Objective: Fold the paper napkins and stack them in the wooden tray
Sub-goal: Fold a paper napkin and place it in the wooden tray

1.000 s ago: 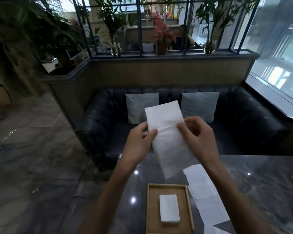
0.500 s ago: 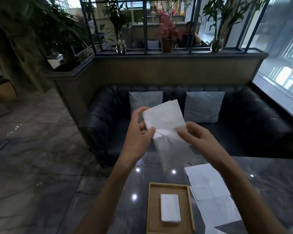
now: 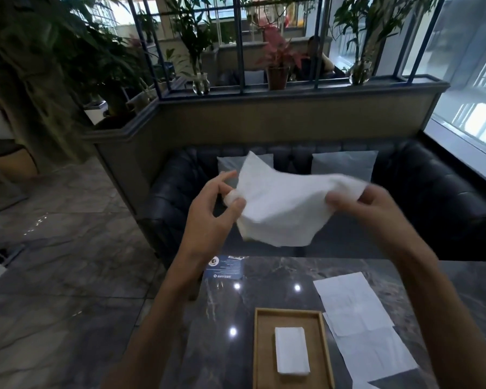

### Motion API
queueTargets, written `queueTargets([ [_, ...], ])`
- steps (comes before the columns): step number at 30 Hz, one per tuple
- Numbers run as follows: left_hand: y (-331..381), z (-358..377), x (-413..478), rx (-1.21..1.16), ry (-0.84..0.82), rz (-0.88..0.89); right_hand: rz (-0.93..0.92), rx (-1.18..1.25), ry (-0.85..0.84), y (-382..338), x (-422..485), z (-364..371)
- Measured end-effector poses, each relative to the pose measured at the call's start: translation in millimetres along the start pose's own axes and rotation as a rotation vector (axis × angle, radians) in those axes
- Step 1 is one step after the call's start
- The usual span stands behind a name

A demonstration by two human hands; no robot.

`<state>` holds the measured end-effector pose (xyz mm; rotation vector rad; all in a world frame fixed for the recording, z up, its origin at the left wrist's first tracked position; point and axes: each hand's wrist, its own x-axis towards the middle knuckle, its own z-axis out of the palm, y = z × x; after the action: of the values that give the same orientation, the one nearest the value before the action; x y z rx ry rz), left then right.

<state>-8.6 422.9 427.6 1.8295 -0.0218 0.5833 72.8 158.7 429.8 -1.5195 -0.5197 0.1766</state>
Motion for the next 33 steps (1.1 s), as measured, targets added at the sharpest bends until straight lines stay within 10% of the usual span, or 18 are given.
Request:
queueTargets([
  [3,14.3,7.7,0.3,-0.009,0.118,0.022,0.163,0.398,-0.009,15.2,8.9,11.1],
  [11,-1.2,2.6,-5.5,-0.158,0.044,-0.299,0.277,0.230,0.118,44.9,-21.6,38.9],
  [17,4.5,-16.8,-2.7,-0.356,-0.100,-0.176,-0.226,-0.046,0.110,-21.8,-14.5,9.0],
  [20,10.4,-8.1,3.9,-0.448,-0.061,-0.101,-0.593,-0.303,-0.313,-49.5,-42.6,-5.9],
  [22,15.0,-2.1,7.2,-0.523,-0.085,-0.069,-0.475,-0.314,-0.402,-41.9,-37.5,-7.9],
  [26,19.6,11.0,6.0,-0.522,-0.143,-0.046,-0.089,0.028,-0.178,6.5,-29.1,4.9],
  [33,13.4,7.9,6.5,-0.352,-0.089,-0.101,-0.215,-0.031,0.254,38.0,-19.0,25.3],
])
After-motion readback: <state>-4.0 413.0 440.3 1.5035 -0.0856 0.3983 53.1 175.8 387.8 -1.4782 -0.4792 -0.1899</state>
